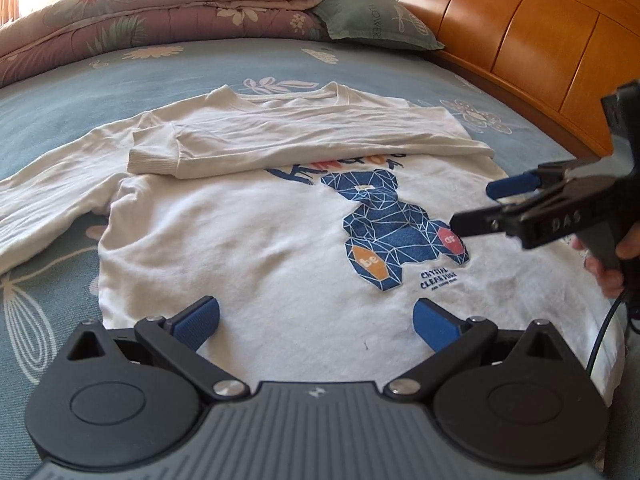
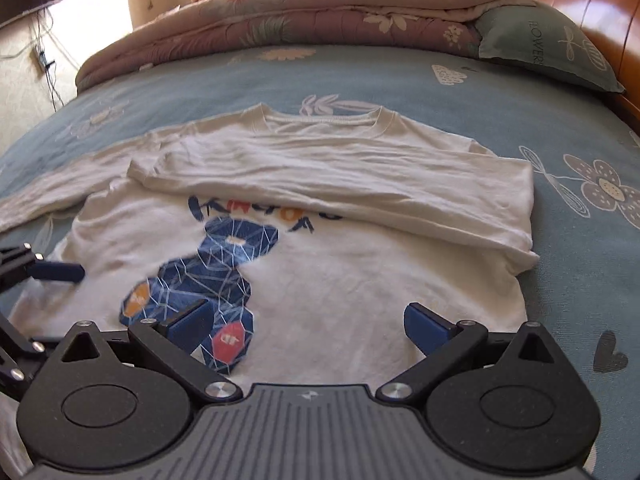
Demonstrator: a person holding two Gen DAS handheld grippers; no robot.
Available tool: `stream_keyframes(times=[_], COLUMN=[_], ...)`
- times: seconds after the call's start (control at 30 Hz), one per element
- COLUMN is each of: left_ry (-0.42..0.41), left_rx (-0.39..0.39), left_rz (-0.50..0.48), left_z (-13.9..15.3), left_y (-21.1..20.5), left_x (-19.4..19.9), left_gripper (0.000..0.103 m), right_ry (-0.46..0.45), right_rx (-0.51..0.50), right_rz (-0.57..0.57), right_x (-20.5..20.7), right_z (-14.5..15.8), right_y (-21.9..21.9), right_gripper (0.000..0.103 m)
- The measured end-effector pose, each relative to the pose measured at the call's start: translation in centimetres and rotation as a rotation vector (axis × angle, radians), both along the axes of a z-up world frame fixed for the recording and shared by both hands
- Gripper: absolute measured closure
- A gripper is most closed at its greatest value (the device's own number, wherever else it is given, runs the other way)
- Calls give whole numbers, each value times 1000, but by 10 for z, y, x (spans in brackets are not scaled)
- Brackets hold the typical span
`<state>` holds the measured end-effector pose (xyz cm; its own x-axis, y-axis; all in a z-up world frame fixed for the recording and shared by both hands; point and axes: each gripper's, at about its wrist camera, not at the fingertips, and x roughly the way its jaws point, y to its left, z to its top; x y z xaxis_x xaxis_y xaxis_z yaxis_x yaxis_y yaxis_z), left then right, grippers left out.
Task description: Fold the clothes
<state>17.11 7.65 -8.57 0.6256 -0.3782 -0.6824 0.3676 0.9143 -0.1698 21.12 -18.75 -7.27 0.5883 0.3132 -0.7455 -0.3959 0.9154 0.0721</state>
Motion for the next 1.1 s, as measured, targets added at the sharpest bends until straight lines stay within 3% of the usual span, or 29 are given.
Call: stream_keyframes(times=[0.07,0.17,0.3,0.53,0.67,0.77,0.93,1.1], left_ry=[-28,-43,49,10,22,27,27,66], left_rx=[-32,-45,-14,-39,-17,128,168,211], left_rz=[-1,11,64,152,196,226,221,185], left_z=[-3,-3,11,66,55,25,-1,6], left_y=[5,6,-2,-16,-45,-66,-55,-42], left_x=[-5,-7,6,90,151,175,156,144], left_gripper=[1,1,1,1,1,1,1,1], right_ry=[6,-20,-54,-84,-95,-100,-104,-92], right_rx=[-39,-4,-8,-10,-21,-15,-10,-25], right_rz=[18,1,21,26,31,37,52,51], right_x=[0,-5,-10,-13,-14,-15,-17,-15], right_z=[-12,-15,-16,-18,-19,-19,-18,-17], right_y=[3,-2,-2,-2,0,-2,-4,-2], right_gripper=[0,0,0,0,0,0,0,0])
